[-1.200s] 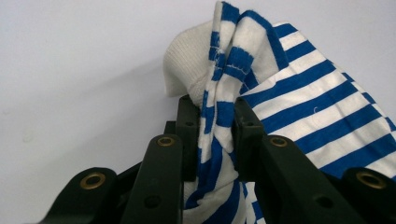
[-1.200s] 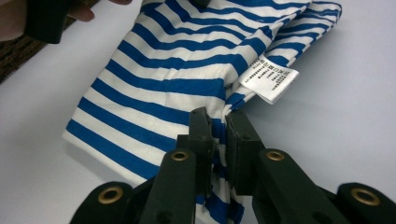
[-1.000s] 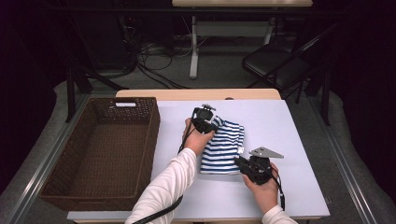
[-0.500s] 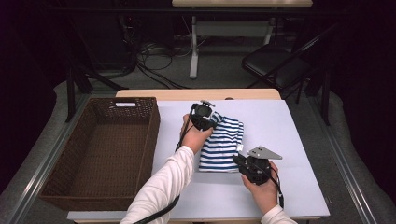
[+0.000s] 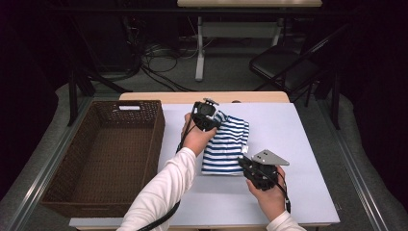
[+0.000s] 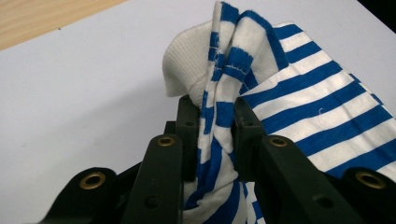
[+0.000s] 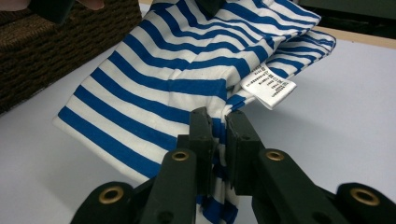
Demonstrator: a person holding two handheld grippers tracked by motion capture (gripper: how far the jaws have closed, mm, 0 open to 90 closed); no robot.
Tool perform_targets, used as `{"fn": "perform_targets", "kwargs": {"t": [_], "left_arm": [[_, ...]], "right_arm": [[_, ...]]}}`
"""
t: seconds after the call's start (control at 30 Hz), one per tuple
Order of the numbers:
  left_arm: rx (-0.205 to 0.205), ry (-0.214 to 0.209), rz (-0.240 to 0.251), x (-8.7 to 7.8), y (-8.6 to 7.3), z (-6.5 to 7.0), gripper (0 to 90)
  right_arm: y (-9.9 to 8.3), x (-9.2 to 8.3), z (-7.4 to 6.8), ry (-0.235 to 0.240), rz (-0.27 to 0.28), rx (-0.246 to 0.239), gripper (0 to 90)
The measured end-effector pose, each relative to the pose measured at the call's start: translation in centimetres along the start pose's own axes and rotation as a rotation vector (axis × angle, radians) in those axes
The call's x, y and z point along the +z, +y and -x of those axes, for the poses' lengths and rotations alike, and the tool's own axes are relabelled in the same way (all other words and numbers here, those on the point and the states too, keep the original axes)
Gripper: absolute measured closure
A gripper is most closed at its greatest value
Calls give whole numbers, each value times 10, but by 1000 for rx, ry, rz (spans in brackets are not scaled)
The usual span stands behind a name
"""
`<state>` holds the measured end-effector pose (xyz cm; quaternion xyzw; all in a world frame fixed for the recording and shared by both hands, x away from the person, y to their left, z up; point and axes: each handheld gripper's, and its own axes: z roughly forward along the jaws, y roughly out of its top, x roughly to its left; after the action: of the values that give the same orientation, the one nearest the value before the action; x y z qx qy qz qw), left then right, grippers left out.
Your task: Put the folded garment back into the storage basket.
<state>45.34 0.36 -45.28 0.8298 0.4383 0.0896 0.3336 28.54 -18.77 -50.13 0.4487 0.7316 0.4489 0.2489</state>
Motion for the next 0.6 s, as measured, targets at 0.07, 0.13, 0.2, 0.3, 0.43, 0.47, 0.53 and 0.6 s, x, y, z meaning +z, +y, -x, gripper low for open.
{"fn": "perform_targets", "kwargs": {"t": [0.07, 0.13, 0.2, 0.3, 0.43, 0.47, 0.53, 0.6], "left_arm": [[-1, 0, 2, -5, 2, -1, 768], [7, 4, 2, -9, 3, -1, 768], [9, 6, 4, -12, 4, -2, 768], [13, 7, 2, -16, 5, -3, 768], [11, 7, -2, -20, 5, -5, 768], [7, 5, -3, -21, 5, -6, 768], [7, 6, -6, -22, 5, -6, 768], [9, 7, -5, -24, 5, -7, 768]], "right_arm": [[3, -1, -1, 3, 7, -2, 824], [6, -2, -3, 1, 11, -17, 824], [8, -3, -5, 1, 21, -29, 824], [12, -5, -8, 5, 24, -42, 824], [15, -5, -9, 17, 25, -43, 824], [16, -6, -10, 18, 24, -40, 824], [17, -6, -10, 23, 28, -37, 824], [18, -6, -11, 26, 29, -41, 824]]}}
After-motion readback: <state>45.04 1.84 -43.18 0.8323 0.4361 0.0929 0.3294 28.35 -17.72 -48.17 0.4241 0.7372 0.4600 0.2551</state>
